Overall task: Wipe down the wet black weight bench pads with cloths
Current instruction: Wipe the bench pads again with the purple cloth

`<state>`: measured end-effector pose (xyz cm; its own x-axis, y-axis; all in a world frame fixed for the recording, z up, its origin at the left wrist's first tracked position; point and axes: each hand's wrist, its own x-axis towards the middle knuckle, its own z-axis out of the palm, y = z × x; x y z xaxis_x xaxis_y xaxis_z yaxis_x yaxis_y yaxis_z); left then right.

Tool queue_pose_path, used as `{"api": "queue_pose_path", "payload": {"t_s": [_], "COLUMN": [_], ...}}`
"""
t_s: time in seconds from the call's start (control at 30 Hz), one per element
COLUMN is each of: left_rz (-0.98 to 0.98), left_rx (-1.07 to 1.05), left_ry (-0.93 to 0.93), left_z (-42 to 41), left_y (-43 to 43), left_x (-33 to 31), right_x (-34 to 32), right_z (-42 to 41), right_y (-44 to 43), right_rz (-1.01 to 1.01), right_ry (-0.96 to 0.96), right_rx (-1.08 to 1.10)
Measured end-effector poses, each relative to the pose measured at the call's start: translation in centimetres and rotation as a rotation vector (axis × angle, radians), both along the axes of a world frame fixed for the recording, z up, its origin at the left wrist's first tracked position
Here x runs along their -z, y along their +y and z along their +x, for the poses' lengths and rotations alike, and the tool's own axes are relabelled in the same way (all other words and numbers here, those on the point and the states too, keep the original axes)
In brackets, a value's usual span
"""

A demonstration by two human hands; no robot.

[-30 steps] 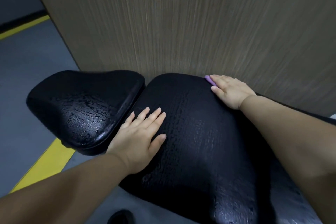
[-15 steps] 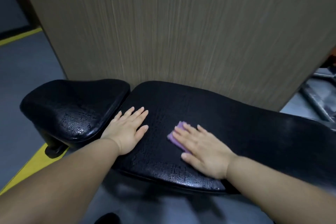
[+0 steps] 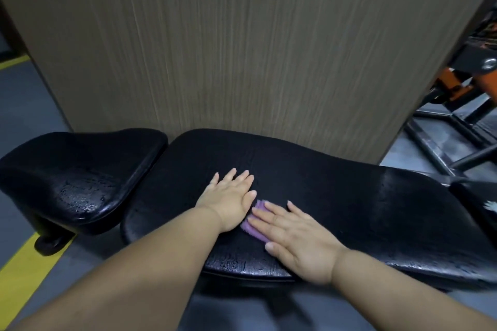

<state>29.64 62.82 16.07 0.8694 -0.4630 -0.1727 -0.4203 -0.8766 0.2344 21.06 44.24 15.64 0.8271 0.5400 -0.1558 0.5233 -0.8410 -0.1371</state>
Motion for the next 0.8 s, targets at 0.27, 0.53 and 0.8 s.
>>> {"api": "queue_pose_path", "payload": {"t_s": [0.27, 0.53, 0.8], "left_rz": [0.014, 0.047, 0.057], "left_rx": [0.001, 0.004, 0.005], "left_ry": [-0.048, -0.089, -0.092], "left_z": [0.7, 0.9, 1.1], "left_y": [-0.2, -0.2, -0.1], "left_x": [0.9, 1.3, 1.4], "right_x": [0.0, 0.1, 0.4], "right_z": [8.0, 16.4, 19.2], "right_y": [-3.0, -5.5, -6.8], "right_rz": [-0.011, 0.006, 0.047], "right_ry": [-0.025, -0.045, -0.043], "right_rx": [0.187, 0.416, 0.553]}}
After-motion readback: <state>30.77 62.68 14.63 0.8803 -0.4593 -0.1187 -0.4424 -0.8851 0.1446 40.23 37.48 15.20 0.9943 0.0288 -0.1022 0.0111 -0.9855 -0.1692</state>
